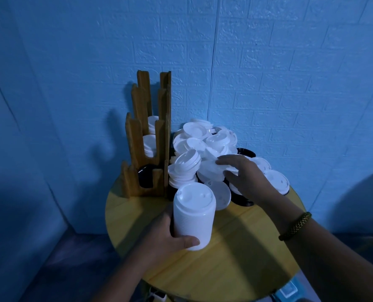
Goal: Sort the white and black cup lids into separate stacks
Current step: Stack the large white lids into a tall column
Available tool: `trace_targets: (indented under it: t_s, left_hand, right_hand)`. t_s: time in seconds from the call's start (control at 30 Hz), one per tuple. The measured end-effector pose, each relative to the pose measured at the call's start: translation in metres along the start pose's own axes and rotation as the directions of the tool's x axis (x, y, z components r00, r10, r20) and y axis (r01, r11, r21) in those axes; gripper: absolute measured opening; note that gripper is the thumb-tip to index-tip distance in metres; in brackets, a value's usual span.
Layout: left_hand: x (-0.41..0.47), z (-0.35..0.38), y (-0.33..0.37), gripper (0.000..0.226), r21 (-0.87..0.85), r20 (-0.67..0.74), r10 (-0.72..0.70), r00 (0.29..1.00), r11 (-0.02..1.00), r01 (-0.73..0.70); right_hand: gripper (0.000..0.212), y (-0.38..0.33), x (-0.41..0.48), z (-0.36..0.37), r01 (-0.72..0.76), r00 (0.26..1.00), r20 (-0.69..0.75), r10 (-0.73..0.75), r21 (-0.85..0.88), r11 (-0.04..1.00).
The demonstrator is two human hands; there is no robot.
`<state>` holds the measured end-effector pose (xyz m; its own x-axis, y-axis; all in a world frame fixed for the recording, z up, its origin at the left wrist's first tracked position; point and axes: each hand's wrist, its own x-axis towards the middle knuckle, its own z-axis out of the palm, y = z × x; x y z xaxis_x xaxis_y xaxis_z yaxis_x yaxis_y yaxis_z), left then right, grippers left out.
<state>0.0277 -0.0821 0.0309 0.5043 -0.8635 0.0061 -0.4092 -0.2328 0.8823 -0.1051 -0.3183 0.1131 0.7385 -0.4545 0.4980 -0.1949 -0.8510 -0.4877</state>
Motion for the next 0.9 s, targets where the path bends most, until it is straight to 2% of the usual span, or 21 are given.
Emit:
trace_targets:
  t_s: [0.07,0.13,0.17,0.2,0.27,0.33,0.4,0.43,0.53,0.6,0.67,0.77,0.83,0.9]
  left_hand:
    - [0.000,0.000,-0.001,0.079,-0.003,-0.004,0.000,1.000,1.000,-0.001]
    - [0.000,0.000,-0.001,0.079,-0.010,-0.012,0.003,1.000,1.000,-0.003]
    - [0.000,0.000,-0.002,0.080,-0.013,-0.018,0.005,1.000,1.000,-0.005]
    - [0.000,0.000,-0.002,0.080,-0.014,-0.023,0.003,1.000,1.000,-0.003]
    - [0.000,0.000,-0.001,0.078,-0.008,-0.022,-0.007,1.000,1.000,0.007]
    - [-0.001,0.001,0.001,0.075,-0.003,-0.024,0.003,1.000,1.000,-0.003]
    - [-0.001,0.002,0.002,0.072,-0.006,-0.027,0.008,1.000,1.000,-0.009]
    - [-0.002,0.002,0.003,0.070,-0.014,-0.029,0.006,1.000,1.000,-0.006]
    - [-0.003,0.002,0.003,0.072,-0.031,-0.028,0.006,1.000,0.999,-0.007]
    - [-0.003,0.001,0.004,0.077,-0.037,-0.026,0.009,1.000,0.999,-0.010]
    - [-0.002,0.001,0.004,0.075,-0.037,-0.022,0.011,1.000,0.999,-0.012]
    - [-0.003,0.001,0.004,0.075,-0.040,-0.028,0.013,1.000,0.999,-0.014]
    - [-0.003,0.002,0.003,0.076,-0.044,-0.028,0.021,0.999,0.999,-0.022]
    - [-0.004,0.003,0.002,0.078,-0.046,-0.028,0.031,0.999,0.998,-0.032]
  right_hand:
    - [0.024,-0.011,-0.011,-0.006,-0.126,0.982,-0.099,0.160,0.286,0.950]
    - [0.016,-0.021,-0.027,-0.014,-0.197,0.940,-0.107,0.325,0.606,0.770]
    - [0.015,-0.024,-0.037,-0.018,-0.226,0.921,-0.068,0.383,0.708,0.669]
    - [0.014,-0.023,-0.048,-0.020,-0.281,0.899,0.001,0.437,0.768,0.576]
    - [0.010,-0.017,-0.069,-0.020,-0.450,0.828,0.175,0.532,0.775,0.445]
    - [0.009,-0.006,-0.086,-0.015,-0.623,0.717,0.292,0.633,0.677,0.393]
    - [0.017,0.003,-0.097,-0.012,-0.755,0.626,0.281,0.727,0.454,0.474]
    - [0.019,0.003,-0.101,-0.012,-0.783,0.615,0.254,0.746,0.302,0.543]
    - [0.035,0.000,-0.108,-0.014,-0.685,0.693,0.180,0.698,-0.136,0.716]
    - [0.048,-0.003,-0.109,-0.014,-0.588,0.764,0.091,0.639,-0.307,0.748]
    - [0.062,-0.003,-0.107,-0.011,-0.519,0.820,0.070,0.569,-0.329,0.789]
    - [0.085,-0.003,-0.101,-0.003,-0.424,0.806,0.285,0.519,-0.335,0.841]
    - [0.087,-0.001,-0.103,0.001,-0.387,0.790,0.344,0.508,-0.364,0.847]
    - [0.085,-0.003,-0.107,-0.005,-0.398,0.800,0.305,0.517,-0.376,0.837]
